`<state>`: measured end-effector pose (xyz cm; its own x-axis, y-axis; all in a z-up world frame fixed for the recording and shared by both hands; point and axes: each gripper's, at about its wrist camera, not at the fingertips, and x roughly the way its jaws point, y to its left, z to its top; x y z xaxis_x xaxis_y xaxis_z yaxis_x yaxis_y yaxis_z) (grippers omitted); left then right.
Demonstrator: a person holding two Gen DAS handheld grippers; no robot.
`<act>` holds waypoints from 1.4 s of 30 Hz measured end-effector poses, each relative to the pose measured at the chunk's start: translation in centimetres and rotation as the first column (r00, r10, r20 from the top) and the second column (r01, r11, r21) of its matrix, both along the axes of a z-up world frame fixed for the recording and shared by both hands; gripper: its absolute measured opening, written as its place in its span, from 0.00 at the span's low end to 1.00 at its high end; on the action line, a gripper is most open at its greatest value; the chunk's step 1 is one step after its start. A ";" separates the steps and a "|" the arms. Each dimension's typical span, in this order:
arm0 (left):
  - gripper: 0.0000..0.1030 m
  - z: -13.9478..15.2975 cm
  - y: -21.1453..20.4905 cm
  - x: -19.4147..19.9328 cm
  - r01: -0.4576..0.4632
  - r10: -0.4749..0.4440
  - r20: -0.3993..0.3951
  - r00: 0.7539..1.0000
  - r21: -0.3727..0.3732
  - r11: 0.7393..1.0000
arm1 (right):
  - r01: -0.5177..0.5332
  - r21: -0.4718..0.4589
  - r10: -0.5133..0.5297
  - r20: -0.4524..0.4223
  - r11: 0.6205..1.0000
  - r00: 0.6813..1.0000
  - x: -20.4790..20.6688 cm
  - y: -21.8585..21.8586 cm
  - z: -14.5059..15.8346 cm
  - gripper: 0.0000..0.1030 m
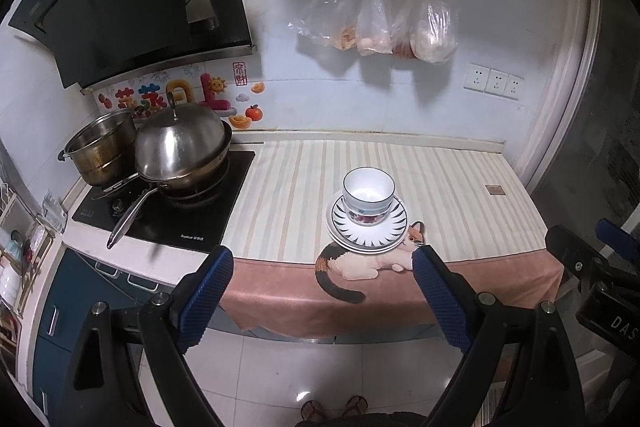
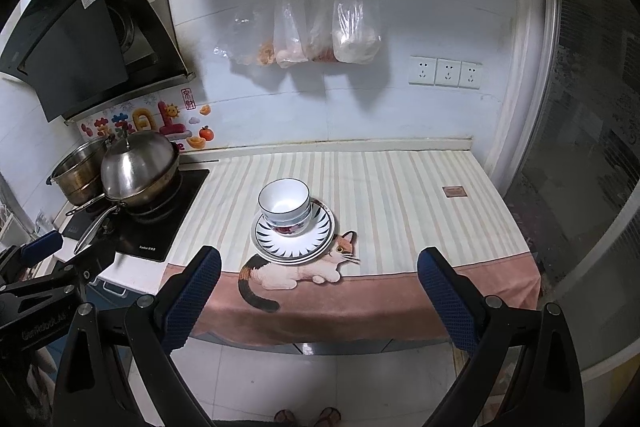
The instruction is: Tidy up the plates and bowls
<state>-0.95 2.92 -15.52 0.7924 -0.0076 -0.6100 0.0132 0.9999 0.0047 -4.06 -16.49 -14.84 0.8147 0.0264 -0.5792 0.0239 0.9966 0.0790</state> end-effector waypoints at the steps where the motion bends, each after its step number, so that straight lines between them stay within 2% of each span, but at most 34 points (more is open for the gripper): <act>1: 0.89 0.0 0.0 0.0 0.001 -0.001 -0.001 1.000 0.001 1.000 | 0.000 -0.001 0.000 0.002 1.000 1.000 0.0 0.0 0.0 0.98; 42: 0.89 0.7 -0.6 0.9 0.034 -0.034 -0.004 0.999 0.003 0.999 | 0.013 0.009 -0.013 0.008 1.000 1.000 1.0 0.0 0.2 0.98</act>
<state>-0.01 2.35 -14.84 0.7893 -0.0327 -0.6132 0.0470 0.9989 0.0072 -3.06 -16.51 -14.60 0.8198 0.0209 -0.5722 0.0364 0.9954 0.0886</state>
